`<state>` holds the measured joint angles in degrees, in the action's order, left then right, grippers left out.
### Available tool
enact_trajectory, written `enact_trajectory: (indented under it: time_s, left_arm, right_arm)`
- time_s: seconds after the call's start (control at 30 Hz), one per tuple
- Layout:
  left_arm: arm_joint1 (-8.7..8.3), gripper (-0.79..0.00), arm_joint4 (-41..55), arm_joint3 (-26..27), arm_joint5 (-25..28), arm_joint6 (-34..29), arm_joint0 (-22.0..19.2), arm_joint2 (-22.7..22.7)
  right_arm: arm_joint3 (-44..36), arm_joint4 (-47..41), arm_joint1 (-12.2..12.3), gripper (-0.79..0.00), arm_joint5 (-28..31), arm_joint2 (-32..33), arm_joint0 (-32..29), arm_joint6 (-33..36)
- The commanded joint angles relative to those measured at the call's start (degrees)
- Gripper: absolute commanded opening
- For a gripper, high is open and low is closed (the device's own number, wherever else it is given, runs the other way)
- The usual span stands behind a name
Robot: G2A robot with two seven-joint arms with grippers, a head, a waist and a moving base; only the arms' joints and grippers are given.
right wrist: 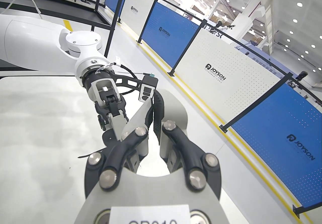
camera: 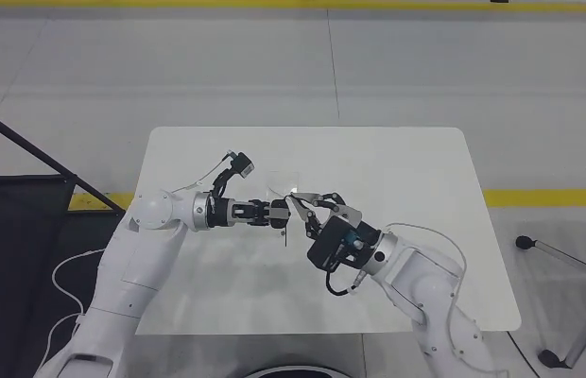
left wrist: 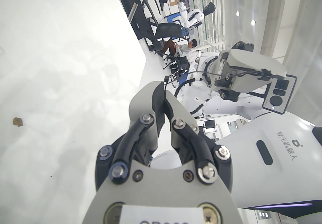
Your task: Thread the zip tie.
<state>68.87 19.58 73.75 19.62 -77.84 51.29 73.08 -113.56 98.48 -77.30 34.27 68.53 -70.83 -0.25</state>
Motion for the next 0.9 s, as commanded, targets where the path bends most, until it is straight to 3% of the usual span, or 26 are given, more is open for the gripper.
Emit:
enact_trajectory:
  time_s: [0.0,0.87]
  left_arm:
    - [0.0,-0.785,0.0,0.0,0.0,0.0,0.0,0.0]
    - [0.0,-0.785,0.0,0.0,0.0,0.0,0.0,0.0]
  right_arm:
    - [-0.1,0.1,0.1,-0.785,-0.4,-0.1,0.0,-0.1]
    - [-0.5,-0.5,1.1,-0.785,-2.1,-0.8,0.2,-0.4]
